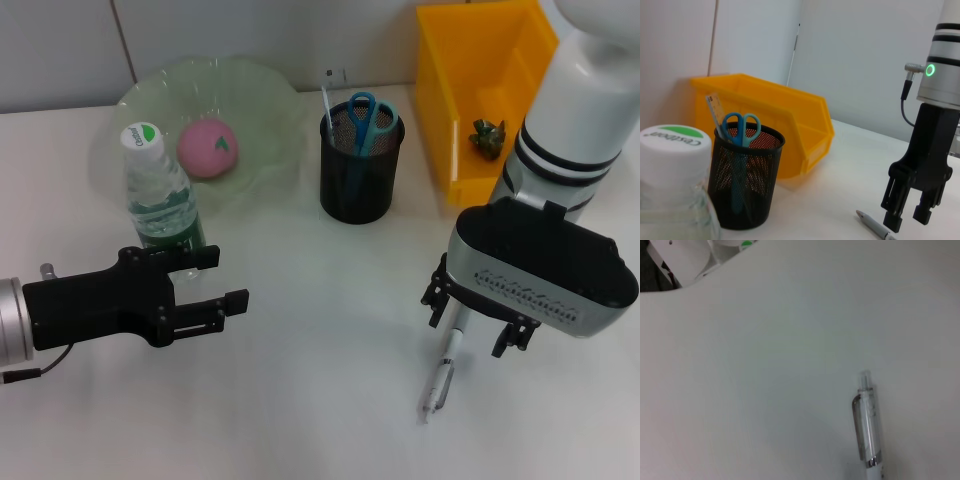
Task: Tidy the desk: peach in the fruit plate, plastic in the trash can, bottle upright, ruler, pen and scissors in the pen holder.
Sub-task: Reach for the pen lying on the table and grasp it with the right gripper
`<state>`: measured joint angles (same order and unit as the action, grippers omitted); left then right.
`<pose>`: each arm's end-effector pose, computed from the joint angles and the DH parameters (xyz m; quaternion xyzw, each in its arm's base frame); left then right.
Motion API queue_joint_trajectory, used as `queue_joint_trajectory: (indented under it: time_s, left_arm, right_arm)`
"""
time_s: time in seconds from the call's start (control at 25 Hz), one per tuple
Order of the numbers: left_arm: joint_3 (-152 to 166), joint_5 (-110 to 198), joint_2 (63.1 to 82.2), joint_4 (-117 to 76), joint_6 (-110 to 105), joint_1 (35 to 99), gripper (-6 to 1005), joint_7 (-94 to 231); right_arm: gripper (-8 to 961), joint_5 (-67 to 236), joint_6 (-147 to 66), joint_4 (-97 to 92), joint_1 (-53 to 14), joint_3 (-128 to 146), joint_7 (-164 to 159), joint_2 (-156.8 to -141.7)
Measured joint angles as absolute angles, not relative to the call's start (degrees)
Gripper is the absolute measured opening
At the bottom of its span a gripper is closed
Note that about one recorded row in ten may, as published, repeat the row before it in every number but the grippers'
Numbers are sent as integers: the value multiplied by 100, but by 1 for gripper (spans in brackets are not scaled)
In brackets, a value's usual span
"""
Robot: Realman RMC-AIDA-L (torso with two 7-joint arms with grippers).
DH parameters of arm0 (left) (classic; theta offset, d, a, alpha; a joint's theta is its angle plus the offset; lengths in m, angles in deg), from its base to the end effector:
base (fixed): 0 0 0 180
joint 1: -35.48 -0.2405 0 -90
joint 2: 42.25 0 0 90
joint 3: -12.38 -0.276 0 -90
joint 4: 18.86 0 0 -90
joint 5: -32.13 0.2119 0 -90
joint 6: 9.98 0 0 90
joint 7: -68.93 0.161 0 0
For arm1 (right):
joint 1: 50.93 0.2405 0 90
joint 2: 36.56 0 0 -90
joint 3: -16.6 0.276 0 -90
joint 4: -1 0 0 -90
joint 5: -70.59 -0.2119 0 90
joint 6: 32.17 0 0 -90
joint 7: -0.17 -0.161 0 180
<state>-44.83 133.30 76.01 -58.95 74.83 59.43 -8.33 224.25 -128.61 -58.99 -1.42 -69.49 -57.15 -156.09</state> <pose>-0.2729 0.3267 -0.0399 -0.9448 -0.1904 -0.2384 0.1197 0.1836 0.3703 -0.0604 0.8319 0.4378 0.2920 0.1762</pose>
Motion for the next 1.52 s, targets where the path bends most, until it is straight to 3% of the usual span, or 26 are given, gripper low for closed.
queue_joint_trajectory:
  time_s: [0.48, 0.68, 0.92, 1.52]
  left_arm:
    - [-4450, 13330, 7599, -5895, 7466, 5977, 728, -832]
    - [-4439, 13322, 7597, -5898, 7487, 5962, 728, -832]
    - [-4451, 13320, 7595, -5903, 7492, 5945, 727, -832]
    - [-4441, 13327, 7595, -5916, 7492, 5956, 727, -836]
  right_arm:
    - [704, 22409, -12611, -5865, -275, -7159, -5748, -15609]
    - [541, 22409, -12549, -5865, -293, -7194, -5744, -15609]
    - [540, 22409, -12501, -5865, -315, -7264, -5723, -15609]
    - [414, 22395, -12225, -5663, -309, -7346, -5677, -15609]
